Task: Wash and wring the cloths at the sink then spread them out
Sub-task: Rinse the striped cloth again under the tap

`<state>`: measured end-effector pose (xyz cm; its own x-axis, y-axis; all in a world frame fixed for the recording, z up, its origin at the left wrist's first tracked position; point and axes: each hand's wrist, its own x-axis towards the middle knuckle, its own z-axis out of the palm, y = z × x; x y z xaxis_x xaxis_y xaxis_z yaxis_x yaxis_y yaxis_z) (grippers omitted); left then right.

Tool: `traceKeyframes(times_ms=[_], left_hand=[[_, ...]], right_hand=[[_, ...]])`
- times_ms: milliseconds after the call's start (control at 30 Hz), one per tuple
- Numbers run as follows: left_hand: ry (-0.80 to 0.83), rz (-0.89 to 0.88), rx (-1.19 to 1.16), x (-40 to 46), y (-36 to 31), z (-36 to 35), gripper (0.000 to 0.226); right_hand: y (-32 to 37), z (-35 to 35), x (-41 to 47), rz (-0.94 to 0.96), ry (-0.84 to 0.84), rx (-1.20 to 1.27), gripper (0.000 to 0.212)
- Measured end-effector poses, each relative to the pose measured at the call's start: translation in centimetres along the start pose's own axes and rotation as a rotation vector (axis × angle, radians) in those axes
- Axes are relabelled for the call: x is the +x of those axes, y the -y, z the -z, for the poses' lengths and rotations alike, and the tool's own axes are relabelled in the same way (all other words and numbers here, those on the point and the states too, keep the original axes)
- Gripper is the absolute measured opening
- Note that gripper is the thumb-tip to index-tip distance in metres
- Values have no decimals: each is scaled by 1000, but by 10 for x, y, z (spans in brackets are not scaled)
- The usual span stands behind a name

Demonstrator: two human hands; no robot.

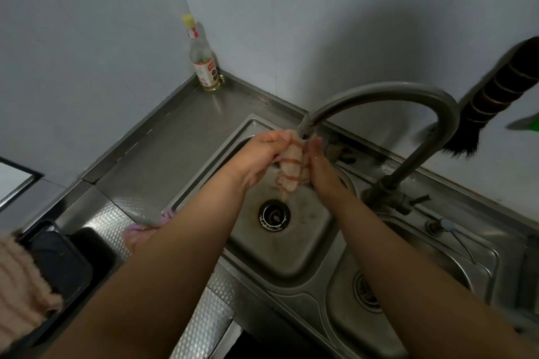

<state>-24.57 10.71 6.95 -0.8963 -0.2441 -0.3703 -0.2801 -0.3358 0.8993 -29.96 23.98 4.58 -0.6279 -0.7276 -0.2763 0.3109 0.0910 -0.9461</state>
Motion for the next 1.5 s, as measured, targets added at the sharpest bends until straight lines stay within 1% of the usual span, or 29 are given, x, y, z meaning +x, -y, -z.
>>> traceKeyframes(times_ms=[67, 167, 267, 300, 367, 433, 500, 533, 567, 600, 633, 700, 767, 800, 833, 900, 933, 967, 1000, 1033, 1067, 1100, 1133, 1200, 1267, 1300, 1367, 1433, 1500], left_hand=[[13, -9, -89, 0, -1, -4, 22], [21, 11, -227, 0, -2, -13, 22], [-87, -26, -166, 3, -5, -6, 16], [-137, -40, -109, 5, -5, 0, 13], [-249, -35, 86, 4, -7, 13, 5], [-312, 41, 350, 0, -6, 26, 10], [-354, 127, 650, -2, 1, 31, 14], [-385, 115, 784, -3, 5, 30, 15], [-388, 59, 844, -2, 10, 28, 15], [-330, -17, 801, 0, 14, 26, 16], [-256, -59, 673, 1, 17, 24, 17], [-132, -14, 449, -4, 14, 17, 28], [-63, 50, 377, -5, 15, 11, 40], [-60, 69, 338, -1, 19, 7, 42], [-98, 93, 267, 5, 24, 3, 42], [-260, 236, -12, 13, 26, -14, 40], [-307, 320, -170, 16, 25, -20, 39], [-325, 380, -306, 18, 25, -24, 39], [-319, 413, -390, 17, 22, -29, 38], [-319, 403, -427, 16, 19, -35, 36], [-323, 365, -419, 13, 16, -41, 36], [-331, 329, -363, 11, 15, -47, 41], [-324, 304, -302, 9, 15, -52, 49], [-279, 305, -201, 6, 14, -59, 55], [-297, 371, -127, 10, 17, -57, 49], [-311, 412, -80, 9, 19, -55, 44], [-325, 435, 22, 4, 22, -55, 46], [-355, 427, 49, 1, 28, -55, 53], [-349, 450, 34, -1, 30, -54, 57]], right_hand=[[-3, -3, -1, 8, 23, 19, 63], [-9, -8, -6, -23, 78, 10, 46], [-16, -9, -5, -153, 150, 66, 31], [-15, -8, -4, -228, 138, 77, 25], [-12, 1, 0, -330, 50, 24, 22], [-2, 12, 2, -297, 1, -220, 20], [14, 15, 3, -216, 78, -521, 11], [20, 12, 3, -204, 128, -580, 9], [25, 8, 4, -211, 153, -581, 9], [28, 5, 7, -223, 152, -553, 15], [30, 5, 11, -239, 129, -511, 25], [34, 12, 19, -305, 73, -396, 37], [36, 26, 29, -350, -13, -377, 39], [37, 32, 34, -343, -57, -395, 37], [37, 35, 38, -324, -88, -402, 31], [36, 30, 41, -307, -136, -406, 13], [35, 23, 38, -295, -146, -393, 7], [31, 15, 34, -263, -143, -339, 6], [25, 5, 30, -208, -126, -249, 7], [17, -3, 27, -133, -111, -190, 11], [12, -10, 22, -48, -101, -195, 17], [10, -16, 16, 41, -100, -228, 24], [10, -19, 13, 110, -128, -259, 24], [17, -20, 11, 187, -268, -299, 20], [24, -20, 16, 152, -385, -333, 24], [26, -21, 21, 109, -417, -344, 26], [24, -21, 34, 35, -452, -357, 31], [23, -23, 42, -10, -480, -272, 32], [22, -23, 52, -67, -519, -140, 23]])
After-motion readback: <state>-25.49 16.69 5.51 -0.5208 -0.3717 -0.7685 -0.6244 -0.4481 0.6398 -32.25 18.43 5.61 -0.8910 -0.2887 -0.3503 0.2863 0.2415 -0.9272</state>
